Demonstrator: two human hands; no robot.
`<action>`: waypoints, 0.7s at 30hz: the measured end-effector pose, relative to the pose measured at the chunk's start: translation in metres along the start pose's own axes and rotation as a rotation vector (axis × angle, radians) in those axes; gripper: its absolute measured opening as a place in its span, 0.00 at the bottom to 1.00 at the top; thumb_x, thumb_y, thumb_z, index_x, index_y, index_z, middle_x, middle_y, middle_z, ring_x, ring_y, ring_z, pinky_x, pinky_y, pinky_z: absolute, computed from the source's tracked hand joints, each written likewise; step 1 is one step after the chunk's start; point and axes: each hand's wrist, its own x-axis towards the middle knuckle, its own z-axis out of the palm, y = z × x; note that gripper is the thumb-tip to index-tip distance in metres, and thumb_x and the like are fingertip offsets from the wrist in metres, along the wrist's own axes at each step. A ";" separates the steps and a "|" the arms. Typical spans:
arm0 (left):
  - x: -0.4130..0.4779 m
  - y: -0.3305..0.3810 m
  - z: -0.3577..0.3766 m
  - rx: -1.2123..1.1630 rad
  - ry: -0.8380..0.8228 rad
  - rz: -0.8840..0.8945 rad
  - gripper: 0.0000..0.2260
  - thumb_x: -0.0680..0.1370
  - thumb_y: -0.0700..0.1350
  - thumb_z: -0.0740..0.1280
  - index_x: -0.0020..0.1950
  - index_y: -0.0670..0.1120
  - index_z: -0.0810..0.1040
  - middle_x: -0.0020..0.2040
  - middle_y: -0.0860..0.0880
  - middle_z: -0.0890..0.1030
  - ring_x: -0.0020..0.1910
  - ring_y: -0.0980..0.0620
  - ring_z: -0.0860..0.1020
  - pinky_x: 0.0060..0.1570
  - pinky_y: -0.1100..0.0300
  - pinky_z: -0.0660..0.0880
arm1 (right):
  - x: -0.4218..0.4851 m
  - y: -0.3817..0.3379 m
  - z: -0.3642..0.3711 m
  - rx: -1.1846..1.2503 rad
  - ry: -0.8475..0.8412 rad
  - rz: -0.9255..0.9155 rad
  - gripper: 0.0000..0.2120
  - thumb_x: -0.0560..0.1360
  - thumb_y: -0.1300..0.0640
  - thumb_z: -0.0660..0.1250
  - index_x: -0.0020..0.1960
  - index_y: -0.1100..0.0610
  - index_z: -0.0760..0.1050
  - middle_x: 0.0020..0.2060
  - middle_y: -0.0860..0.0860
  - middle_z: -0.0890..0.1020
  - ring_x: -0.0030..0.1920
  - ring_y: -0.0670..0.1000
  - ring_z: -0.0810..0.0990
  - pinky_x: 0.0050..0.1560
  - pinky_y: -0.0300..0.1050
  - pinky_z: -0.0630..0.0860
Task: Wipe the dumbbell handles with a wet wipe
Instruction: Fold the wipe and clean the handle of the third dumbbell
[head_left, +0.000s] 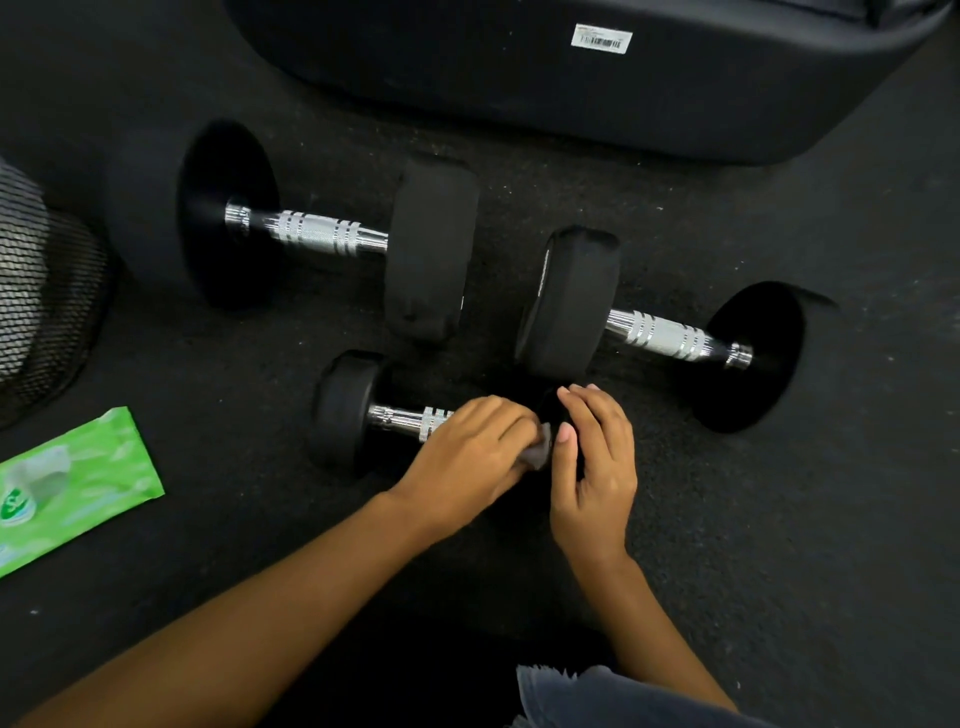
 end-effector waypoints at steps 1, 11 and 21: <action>-0.003 -0.003 -0.003 -0.007 0.008 0.008 0.08 0.72 0.44 0.65 0.47 0.42 0.78 0.47 0.48 0.79 0.46 0.50 0.76 0.51 0.60 0.68 | 0.000 0.000 0.000 0.000 -0.006 0.000 0.19 0.81 0.54 0.53 0.60 0.64 0.75 0.58 0.57 0.77 0.64 0.54 0.72 0.65 0.53 0.69; 0.004 0.008 0.006 -0.002 0.045 -0.008 0.08 0.71 0.41 0.60 0.44 0.41 0.77 0.45 0.46 0.79 0.46 0.50 0.72 0.50 0.59 0.67 | 0.001 -0.001 0.002 -0.019 0.012 0.017 0.17 0.79 0.57 0.55 0.59 0.65 0.76 0.57 0.57 0.78 0.64 0.53 0.72 0.65 0.50 0.69; -0.005 -0.003 0.003 0.027 0.084 0.040 0.08 0.72 0.40 0.60 0.45 0.40 0.78 0.47 0.45 0.79 0.48 0.50 0.73 0.52 0.58 0.68 | 0.000 -0.002 0.003 -0.001 0.020 0.021 0.17 0.79 0.56 0.55 0.59 0.64 0.76 0.57 0.57 0.78 0.64 0.54 0.72 0.64 0.52 0.70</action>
